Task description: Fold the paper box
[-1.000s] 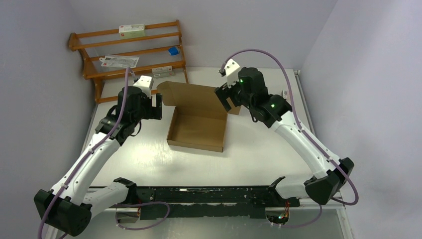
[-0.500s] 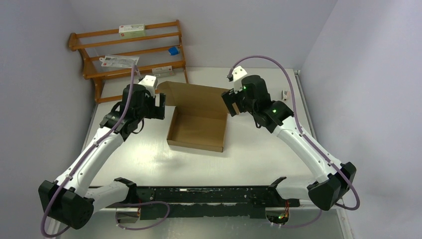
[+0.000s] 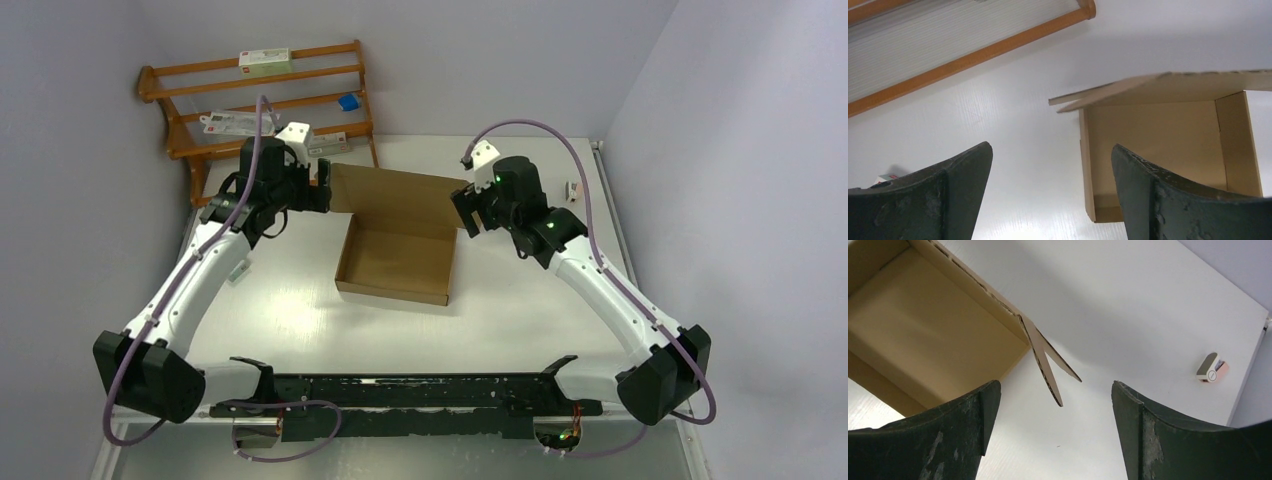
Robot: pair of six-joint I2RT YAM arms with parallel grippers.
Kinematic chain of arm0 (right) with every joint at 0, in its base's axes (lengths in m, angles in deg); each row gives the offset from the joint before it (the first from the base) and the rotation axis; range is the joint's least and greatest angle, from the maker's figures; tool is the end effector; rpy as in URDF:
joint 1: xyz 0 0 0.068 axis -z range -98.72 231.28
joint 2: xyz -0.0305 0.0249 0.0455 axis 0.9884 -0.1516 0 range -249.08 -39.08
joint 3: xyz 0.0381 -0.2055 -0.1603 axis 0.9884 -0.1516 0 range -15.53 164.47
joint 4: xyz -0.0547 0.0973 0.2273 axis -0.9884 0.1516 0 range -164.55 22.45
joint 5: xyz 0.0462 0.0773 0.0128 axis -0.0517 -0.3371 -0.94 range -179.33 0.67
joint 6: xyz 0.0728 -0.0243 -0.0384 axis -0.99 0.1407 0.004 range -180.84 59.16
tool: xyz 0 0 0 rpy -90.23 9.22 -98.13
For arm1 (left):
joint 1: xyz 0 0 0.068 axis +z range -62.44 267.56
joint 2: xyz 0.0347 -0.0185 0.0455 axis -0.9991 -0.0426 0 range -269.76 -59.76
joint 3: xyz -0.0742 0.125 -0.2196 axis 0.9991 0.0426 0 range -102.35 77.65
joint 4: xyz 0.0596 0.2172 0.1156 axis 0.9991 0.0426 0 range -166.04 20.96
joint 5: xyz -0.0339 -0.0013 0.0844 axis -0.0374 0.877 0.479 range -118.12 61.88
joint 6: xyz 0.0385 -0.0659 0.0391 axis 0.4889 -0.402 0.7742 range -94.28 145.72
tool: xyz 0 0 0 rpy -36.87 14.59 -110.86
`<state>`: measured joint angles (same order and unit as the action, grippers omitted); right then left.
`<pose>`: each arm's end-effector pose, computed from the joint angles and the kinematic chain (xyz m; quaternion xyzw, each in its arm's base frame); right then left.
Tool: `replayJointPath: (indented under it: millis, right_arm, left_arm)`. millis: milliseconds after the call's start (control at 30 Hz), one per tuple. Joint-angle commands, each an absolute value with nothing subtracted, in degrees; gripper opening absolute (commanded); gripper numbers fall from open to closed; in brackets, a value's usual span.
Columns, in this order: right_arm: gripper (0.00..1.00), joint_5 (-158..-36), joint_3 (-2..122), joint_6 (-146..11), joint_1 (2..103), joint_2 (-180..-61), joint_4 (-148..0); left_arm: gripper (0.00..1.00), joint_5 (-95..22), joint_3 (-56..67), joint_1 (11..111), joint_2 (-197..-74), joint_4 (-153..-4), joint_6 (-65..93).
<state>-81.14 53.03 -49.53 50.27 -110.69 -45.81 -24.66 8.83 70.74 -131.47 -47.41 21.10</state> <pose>0.2673 0.1481 0.3236 -0.2822 0.8253 0.0215 0.4887 0.2947 -0.0843 0.3248 0.0779 0.8688 -0.0650 0.4847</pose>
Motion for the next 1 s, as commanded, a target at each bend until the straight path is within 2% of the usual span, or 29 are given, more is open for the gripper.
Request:
replayJointPath:
  millis: [0, 267, 633, 967]
  right_arm:
    - [0.84, -85.28, 51.13, -46.81, 51.4, -110.27, -50.01]
    - [0.81, -86.34, 50.82, -45.99, 51.5, -110.71, -50.04]
    - [0.72, -86.93, 51.54, -46.65, 51.56, -111.72, -50.41]
    - [0.58, -89.06, 51.72, -47.15, 51.5, -111.24, -50.29]
  left_arm:
    - [0.93, -32.75, 5.96, 75.14, -134.08, -47.47, 24.18]
    - [0.86, -50.23, 5.3, 81.66, -138.99, -49.22, 27.79]
    - [0.85, -51.49, 3.9, 81.6, -141.32, -49.94, 28.31]
    - [0.84, -54.22, 3.3, 81.67, -142.36, -49.76, 28.53]
